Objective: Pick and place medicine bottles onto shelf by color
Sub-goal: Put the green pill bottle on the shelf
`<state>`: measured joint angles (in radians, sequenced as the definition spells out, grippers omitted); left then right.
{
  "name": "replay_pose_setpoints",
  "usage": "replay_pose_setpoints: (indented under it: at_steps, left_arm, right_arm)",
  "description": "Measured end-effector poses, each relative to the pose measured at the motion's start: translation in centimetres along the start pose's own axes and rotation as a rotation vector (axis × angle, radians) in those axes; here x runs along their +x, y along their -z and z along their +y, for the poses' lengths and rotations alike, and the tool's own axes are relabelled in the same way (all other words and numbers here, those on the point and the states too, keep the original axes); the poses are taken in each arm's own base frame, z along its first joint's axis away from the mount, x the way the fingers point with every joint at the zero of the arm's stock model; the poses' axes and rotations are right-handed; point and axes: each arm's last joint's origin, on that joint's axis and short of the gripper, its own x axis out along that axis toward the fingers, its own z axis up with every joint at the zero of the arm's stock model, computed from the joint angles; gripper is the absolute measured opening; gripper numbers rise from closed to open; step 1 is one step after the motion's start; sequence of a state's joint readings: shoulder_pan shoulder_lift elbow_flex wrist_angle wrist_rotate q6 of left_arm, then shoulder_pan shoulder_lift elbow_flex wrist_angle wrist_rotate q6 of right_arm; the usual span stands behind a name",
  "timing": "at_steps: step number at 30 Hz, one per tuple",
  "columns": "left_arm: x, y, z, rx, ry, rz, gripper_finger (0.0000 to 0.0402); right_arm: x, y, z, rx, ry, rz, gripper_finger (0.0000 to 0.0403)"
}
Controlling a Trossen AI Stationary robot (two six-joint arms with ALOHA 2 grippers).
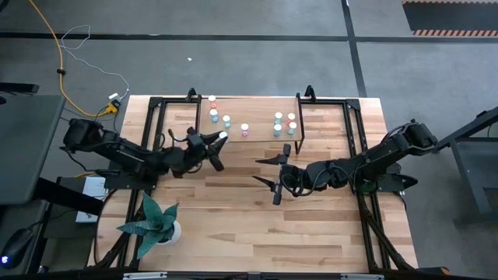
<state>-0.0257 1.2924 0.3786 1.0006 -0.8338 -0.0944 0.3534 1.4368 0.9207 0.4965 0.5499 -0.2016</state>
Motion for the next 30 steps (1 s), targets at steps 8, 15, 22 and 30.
replay_pose_setpoints:
  at_steps: [8,15,22,30]
  left_arm:
    - [1.6,1.4,-1.7,0.068,-0.218,0.02,0.0106]
    - [2.5,2.1,-2.2,0.159,-0.357,0.031,0.0106]
    - [3.0,2.0,-1.8,0.114,-0.384,0.018,0.0106]
    - [3.0,2.1,-1.8,0.132,-0.381,0.023,0.0106]
  right_arm:
    - [0.0,0.0,0.0,0.001,0.0,0.0,0.0211]
    - [0.0,0.0,0.0,0.001,0.0,0.001,0.0211]
    - [0.0,0.0,0.0,0.001,0.0,0.001,0.0211]
    - [0.0,0.0,0.0,0.001,-0.001,0.001,0.0211]
